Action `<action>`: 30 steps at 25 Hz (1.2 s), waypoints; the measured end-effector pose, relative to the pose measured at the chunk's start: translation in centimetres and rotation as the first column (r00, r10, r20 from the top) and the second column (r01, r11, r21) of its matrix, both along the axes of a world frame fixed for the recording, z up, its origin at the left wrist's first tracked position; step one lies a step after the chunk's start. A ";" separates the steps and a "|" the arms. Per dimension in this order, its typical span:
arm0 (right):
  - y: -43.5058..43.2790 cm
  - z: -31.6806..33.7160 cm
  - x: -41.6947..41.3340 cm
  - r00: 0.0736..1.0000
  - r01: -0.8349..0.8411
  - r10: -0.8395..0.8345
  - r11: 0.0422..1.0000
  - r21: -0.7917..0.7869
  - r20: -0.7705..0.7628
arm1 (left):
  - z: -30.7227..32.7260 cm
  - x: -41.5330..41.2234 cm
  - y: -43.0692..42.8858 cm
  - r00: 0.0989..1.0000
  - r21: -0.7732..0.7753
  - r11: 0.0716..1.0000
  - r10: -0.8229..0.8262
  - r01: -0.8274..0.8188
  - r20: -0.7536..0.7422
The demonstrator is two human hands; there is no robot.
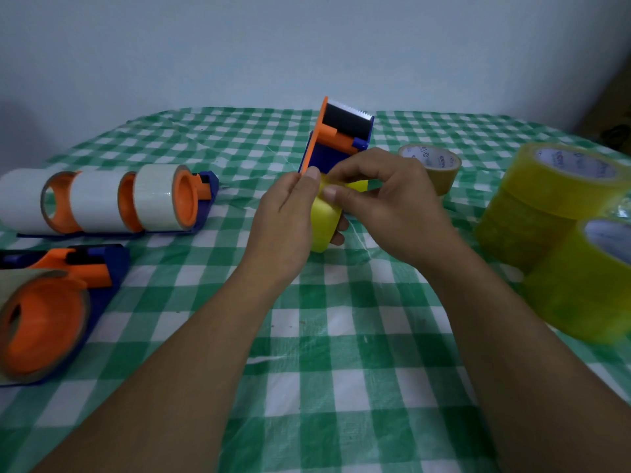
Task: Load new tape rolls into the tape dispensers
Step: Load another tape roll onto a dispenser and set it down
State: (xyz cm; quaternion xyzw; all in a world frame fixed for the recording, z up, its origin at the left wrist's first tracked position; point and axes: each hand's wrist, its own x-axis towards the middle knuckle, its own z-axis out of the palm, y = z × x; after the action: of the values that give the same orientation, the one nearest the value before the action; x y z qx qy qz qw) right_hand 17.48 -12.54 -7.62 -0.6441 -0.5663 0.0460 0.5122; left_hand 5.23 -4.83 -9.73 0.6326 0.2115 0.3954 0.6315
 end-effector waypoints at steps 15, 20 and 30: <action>0.6 0.0 -0.8 0.992 0.095 -0.103 0.990 0.104 0.074 | 0.1 0.2 -0.2 0.999 0.019 0.999 -0.035 0.036 -0.031; 0.4 0.2 -0.7 0.968 0.176 -0.184 0.982 0.067 0.168 | 0.3 0.1 -0.5 0.997 0.024 0.997 -0.075 0.075 -0.007; 0.2 1.9 -1.4 0.911 0.256 -0.233 0.966 -0.024 0.342 | 0.3 0.0 -0.3 0.995 -0.068 0.993 -0.096 0.095 -0.018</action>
State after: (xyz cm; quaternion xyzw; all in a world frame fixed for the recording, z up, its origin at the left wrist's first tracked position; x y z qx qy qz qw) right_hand 16.09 -12.35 -5.73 -0.7252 -0.5583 -0.1097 0.3877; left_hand 5.22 -5.17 -9.45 0.6247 0.2007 0.3508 0.6682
